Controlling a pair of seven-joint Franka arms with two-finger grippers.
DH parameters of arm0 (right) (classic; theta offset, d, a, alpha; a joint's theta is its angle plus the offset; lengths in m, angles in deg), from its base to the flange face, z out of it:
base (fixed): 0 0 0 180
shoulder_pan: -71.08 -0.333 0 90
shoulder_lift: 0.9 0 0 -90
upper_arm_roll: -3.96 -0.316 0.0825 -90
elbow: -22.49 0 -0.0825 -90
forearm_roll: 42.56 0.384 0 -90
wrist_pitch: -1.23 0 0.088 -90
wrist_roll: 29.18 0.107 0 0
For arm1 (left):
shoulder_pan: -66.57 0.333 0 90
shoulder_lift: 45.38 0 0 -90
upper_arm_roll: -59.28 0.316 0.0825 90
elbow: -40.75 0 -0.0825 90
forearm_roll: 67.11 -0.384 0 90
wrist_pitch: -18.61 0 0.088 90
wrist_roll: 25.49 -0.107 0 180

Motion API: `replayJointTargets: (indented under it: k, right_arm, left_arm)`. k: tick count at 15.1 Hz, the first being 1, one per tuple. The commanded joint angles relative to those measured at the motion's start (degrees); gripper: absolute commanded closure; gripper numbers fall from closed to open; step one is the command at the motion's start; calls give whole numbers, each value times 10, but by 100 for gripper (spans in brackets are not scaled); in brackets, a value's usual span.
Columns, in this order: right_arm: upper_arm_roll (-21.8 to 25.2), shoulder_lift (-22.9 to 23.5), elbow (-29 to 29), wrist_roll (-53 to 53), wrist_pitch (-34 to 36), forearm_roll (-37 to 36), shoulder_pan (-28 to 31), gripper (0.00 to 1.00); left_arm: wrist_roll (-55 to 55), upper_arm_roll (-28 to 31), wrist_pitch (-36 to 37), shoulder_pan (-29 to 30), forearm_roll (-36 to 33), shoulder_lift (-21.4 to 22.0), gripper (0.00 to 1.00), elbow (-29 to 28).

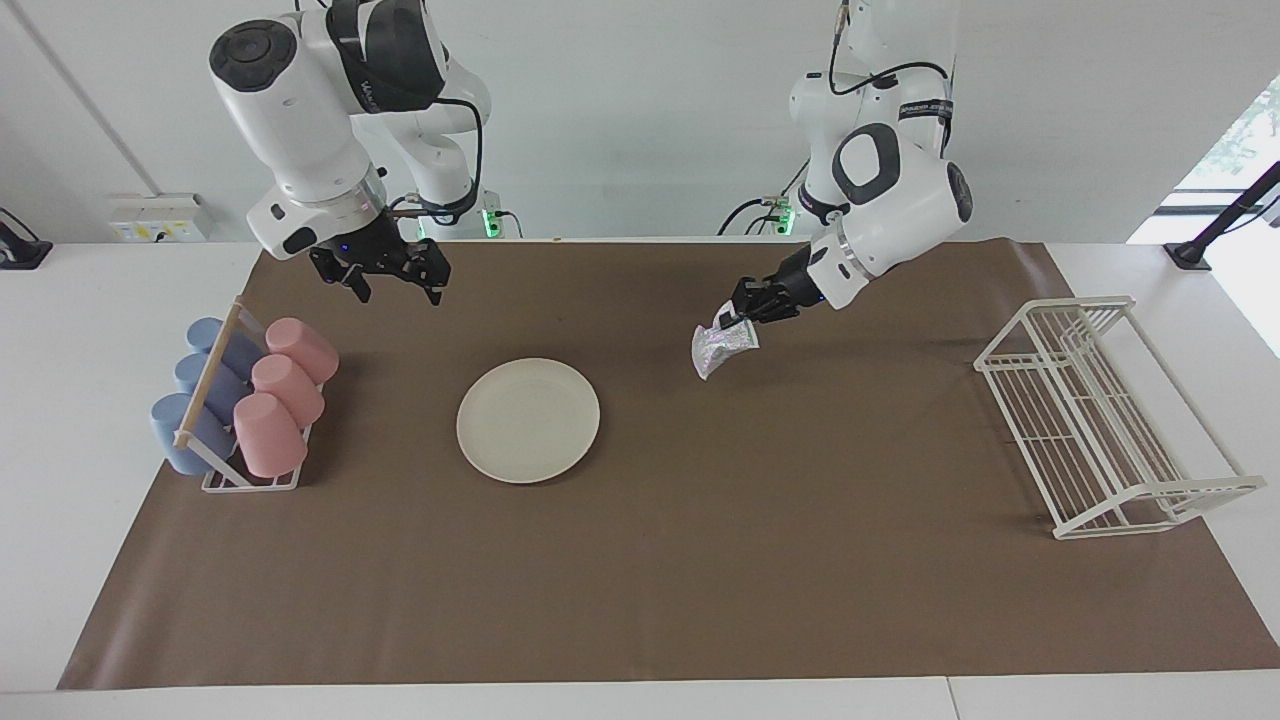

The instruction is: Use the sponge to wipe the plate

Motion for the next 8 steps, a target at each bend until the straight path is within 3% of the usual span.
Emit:
replayJointTargets:
  k: [1, 4, 8]
  right_arm:
    - [-4, 5, 32, -37, 20, -23, 19, 0]
    - [-4, 13, 44, -67, 28, -34, 32, 0]
    - [-2, 10, 43, -84, 28, -36, 38, 0]
  left_arm:
    - [86, 5, 53, -9, -102, -9, 100, 53]
    - [148, 7, 161, 1, -193, -12, 100, 130]
    - [158, 12, 272, 9, -318, -14, 100, 184]
